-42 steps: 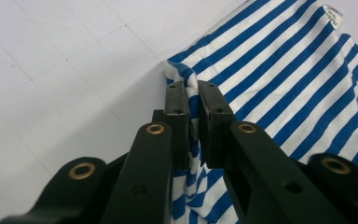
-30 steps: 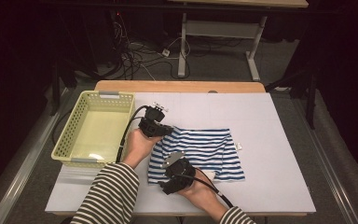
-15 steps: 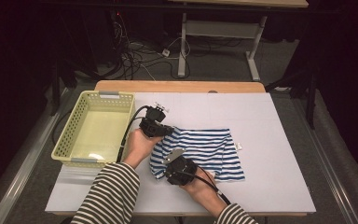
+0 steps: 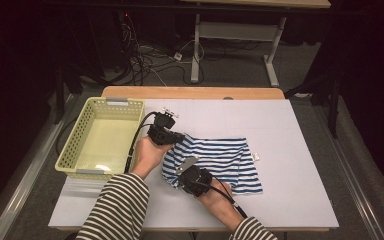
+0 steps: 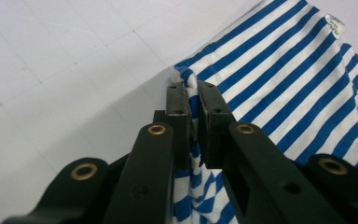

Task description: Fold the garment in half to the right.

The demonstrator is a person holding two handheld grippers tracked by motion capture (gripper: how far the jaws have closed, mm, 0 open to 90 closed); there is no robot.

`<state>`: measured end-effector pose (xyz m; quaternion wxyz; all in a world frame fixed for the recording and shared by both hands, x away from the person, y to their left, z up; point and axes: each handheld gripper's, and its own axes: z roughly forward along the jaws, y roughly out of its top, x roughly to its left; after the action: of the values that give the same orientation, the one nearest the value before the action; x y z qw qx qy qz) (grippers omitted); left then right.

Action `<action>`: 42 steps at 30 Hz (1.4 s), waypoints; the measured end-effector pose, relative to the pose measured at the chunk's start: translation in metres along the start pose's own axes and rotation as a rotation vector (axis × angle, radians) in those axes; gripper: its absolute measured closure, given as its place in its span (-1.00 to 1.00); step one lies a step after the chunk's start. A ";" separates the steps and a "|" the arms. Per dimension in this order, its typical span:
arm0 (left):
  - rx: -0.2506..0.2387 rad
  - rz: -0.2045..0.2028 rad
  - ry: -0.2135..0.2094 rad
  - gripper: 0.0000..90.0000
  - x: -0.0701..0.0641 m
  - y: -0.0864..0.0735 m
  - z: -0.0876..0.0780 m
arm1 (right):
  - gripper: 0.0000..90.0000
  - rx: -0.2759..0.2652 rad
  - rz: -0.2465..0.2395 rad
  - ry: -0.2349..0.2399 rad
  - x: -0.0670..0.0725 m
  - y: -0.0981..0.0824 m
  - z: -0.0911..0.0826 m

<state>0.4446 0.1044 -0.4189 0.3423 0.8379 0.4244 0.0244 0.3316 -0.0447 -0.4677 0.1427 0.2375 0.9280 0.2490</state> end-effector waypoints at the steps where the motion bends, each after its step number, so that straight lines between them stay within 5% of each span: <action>1: 0.000 -0.001 0.002 0.83 0.001 0.000 -0.001 | 0.87 0.000 0.000 0.000 0.000 0.000 0.000; 23: -0.083 -0.019 0.032 0.84 0.015 -0.002 -0.047 | 0.87 -0.144 0.003 0.117 0.017 0.030 -0.022; 42: -0.079 0.017 -0.006 0.83 -0.006 0.012 -0.021 | 0.87 -0.187 0.057 0.131 0.003 0.006 -0.033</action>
<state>0.4428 0.1067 -0.3943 0.3760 0.8275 0.4149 0.0417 0.3191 -0.0515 -0.4372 0.0960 0.2325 0.9010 0.3535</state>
